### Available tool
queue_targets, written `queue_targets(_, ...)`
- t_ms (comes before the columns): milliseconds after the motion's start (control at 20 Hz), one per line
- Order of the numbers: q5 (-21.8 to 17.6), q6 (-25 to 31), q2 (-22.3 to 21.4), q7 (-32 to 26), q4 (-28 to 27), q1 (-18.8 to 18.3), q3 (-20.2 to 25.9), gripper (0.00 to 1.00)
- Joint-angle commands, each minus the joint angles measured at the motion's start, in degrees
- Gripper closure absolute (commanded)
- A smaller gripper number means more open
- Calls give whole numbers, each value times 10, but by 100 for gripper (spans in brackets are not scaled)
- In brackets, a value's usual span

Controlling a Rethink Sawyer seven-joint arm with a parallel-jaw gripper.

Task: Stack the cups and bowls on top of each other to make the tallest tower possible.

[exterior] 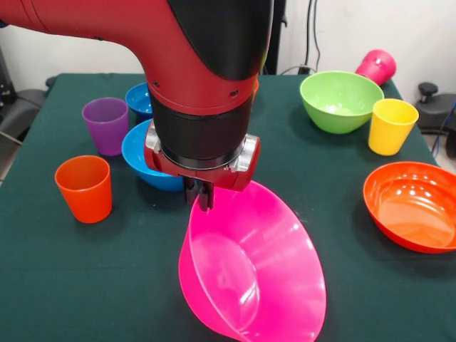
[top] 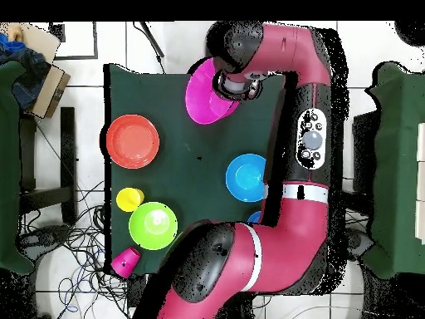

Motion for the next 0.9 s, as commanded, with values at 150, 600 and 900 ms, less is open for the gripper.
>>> queue_targets(150,-27,6,-16,-198,26,5,12,100)
queue_targets(600,-30,13,-14,-200,19,6,12,0)
queue_targets(900,-29,6,-16,-201,23,6,12,0)
